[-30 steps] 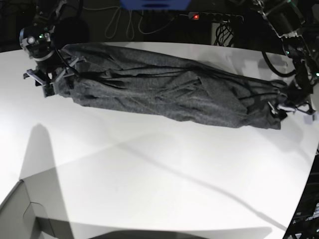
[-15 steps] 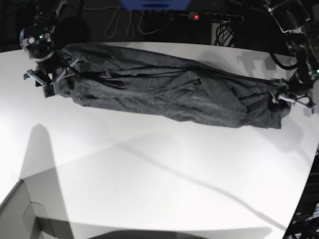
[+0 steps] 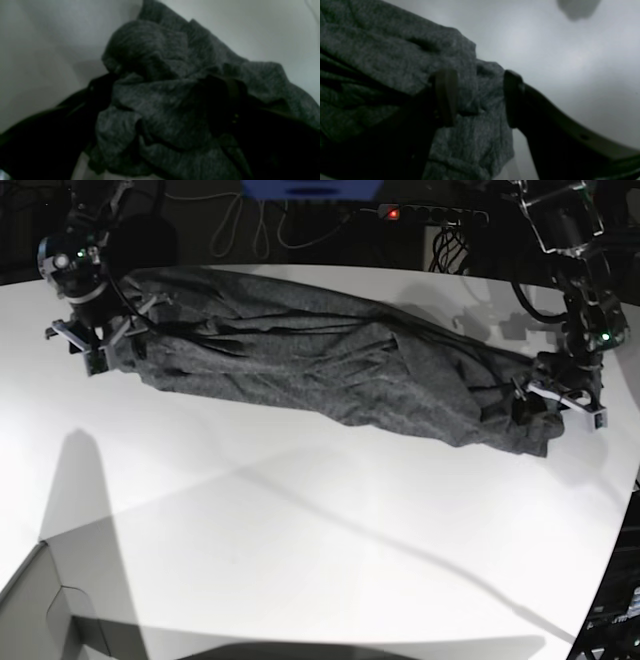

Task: Layout the t-shirt on the table in an organized manner, then fold the t-shirt properly
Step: 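Grip both ends of the shirt strip with both grippers, then fold the strip end with the left gripper toward the right gripper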

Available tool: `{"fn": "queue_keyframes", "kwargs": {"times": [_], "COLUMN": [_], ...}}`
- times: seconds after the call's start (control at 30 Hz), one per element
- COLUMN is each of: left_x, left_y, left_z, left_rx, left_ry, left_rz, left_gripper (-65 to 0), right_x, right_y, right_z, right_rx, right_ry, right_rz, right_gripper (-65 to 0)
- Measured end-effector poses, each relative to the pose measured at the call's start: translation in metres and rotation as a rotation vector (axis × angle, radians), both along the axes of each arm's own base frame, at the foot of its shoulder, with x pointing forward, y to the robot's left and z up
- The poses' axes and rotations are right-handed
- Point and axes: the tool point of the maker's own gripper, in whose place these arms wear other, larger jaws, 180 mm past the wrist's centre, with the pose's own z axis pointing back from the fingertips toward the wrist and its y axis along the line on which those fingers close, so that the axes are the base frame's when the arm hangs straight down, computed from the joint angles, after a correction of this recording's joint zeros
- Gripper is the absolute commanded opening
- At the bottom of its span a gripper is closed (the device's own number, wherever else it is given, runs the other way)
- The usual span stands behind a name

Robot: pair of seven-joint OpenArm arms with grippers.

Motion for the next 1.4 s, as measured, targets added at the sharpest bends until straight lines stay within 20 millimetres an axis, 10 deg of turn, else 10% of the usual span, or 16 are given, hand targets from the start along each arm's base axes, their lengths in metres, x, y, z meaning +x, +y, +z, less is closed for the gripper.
{"fn": "queue_keyframes", "kwargs": {"times": [0.23, 0.53, 0.87, 1.1, 1.4], "left_x": [0.001, -0.003, -0.013, -0.016, -0.016], "left_y": [-0.013, -0.007, 0.035, 0.039, 0.028], "left_z": [-0.006, 0.002, 0.029, 0.031, 0.094], "left_rx": [-0.060, -0.028, 0.058, 0.068, 0.204], "left_ry": [-0.060, -0.030, 0.018, 0.020, -0.074], "left_rz": [-0.055, -0.089, -0.008, -0.013, -0.058], "left_gripper": [-65.0, -65.0, -65.0, -65.0, -65.0], "right_x": [0.000, -0.008, -0.021, -0.001, 0.031], "right_y": [0.000, 0.038, 0.048, 0.055, 0.049], "right_z": [0.000, 0.005, -0.042, -0.050, -0.053], "right_rx": [-0.002, 0.033, 0.084, 0.151, 0.177], "right_ry": [0.001, 0.004, 0.178, 0.142, 0.108], "right_rz": [0.000, 0.065, 0.067, 0.066, 0.080], "right_gripper": [-35.1, -36.0, -58.5, -58.5, -58.5]}}
